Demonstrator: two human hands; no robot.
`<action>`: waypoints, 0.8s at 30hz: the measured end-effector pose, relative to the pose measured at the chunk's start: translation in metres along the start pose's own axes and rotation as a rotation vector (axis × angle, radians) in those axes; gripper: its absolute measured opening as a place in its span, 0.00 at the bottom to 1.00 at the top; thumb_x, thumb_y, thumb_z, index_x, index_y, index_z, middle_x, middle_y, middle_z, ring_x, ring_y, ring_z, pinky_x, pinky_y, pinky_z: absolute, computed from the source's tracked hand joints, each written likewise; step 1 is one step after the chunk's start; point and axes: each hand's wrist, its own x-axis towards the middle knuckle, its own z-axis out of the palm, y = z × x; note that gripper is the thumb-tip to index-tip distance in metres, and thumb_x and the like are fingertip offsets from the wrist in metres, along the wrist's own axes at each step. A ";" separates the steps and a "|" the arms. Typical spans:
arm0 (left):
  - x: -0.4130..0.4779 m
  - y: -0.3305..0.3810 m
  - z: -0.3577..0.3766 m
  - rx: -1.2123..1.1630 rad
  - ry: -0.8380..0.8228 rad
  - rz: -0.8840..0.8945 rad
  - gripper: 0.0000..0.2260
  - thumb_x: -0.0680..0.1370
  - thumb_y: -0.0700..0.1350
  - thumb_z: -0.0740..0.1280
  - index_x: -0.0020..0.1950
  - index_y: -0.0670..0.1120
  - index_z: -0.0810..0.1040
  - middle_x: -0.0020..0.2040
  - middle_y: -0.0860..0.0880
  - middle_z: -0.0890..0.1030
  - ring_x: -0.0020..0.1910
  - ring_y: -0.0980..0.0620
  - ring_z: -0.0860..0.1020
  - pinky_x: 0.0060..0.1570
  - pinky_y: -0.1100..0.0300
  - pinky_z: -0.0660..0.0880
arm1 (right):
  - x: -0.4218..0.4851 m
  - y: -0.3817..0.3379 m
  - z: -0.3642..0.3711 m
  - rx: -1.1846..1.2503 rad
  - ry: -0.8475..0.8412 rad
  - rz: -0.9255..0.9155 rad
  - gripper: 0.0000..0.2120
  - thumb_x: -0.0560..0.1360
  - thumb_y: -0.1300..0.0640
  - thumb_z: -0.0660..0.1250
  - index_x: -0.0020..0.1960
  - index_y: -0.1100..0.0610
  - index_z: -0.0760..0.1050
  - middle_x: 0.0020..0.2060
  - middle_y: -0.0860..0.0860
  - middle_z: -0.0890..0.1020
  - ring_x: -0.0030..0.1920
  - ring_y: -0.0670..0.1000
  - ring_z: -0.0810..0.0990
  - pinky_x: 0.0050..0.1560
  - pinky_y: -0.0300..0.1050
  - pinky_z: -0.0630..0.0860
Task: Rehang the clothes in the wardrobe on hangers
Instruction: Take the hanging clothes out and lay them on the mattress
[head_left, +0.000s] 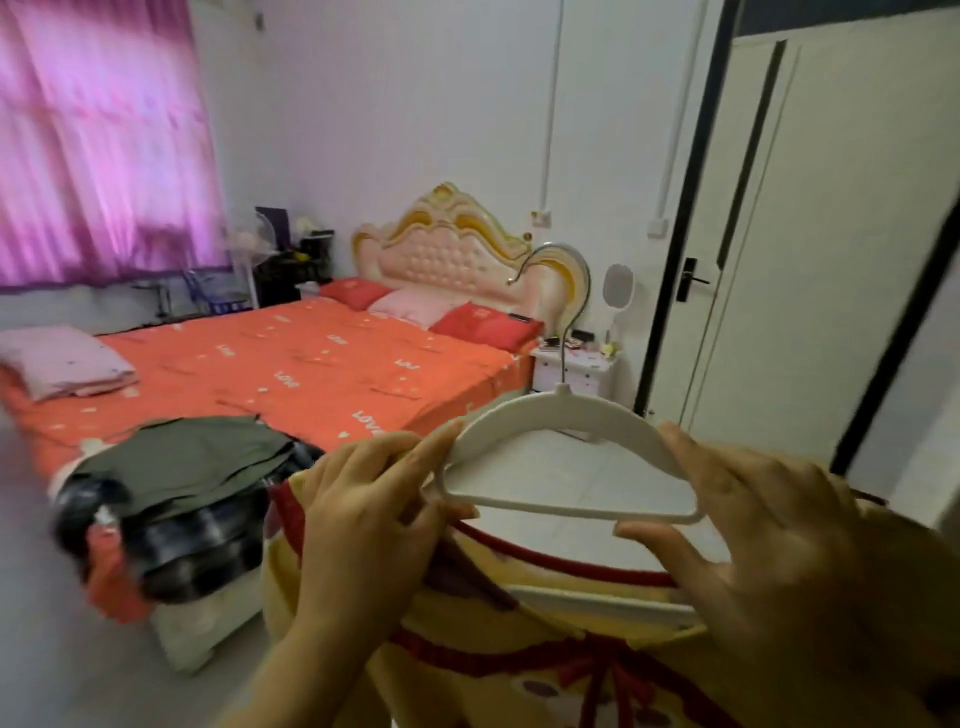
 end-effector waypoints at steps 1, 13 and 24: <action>0.006 -0.023 -0.004 0.023 0.007 -0.008 0.28 0.63 0.44 0.78 0.60 0.51 0.73 0.46 0.45 0.82 0.44 0.44 0.78 0.44 0.44 0.75 | 0.011 -0.012 0.023 0.027 -0.010 -0.002 0.30 0.70 0.41 0.62 0.64 0.60 0.71 0.46 0.58 0.82 0.48 0.54 0.71 0.49 0.47 0.65; 0.074 -0.241 -0.008 0.277 0.097 -0.056 0.22 0.67 0.46 0.70 0.60 0.49 0.72 0.47 0.43 0.82 0.45 0.40 0.78 0.47 0.40 0.75 | 0.113 -0.108 0.274 0.374 0.036 -0.030 0.29 0.70 0.41 0.63 0.64 0.60 0.72 0.47 0.56 0.82 0.50 0.51 0.73 0.50 0.45 0.71; 0.133 -0.361 0.040 0.600 0.206 -0.169 0.18 0.72 0.51 0.63 0.61 0.49 0.73 0.48 0.44 0.81 0.45 0.42 0.78 0.48 0.47 0.71 | 0.202 -0.133 0.489 0.763 0.045 -0.185 0.27 0.70 0.46 0.66 0.65 0.58 0.70 0.49 0.55 0.81 0.51 0.51 0.73 0.53 0.48 0.69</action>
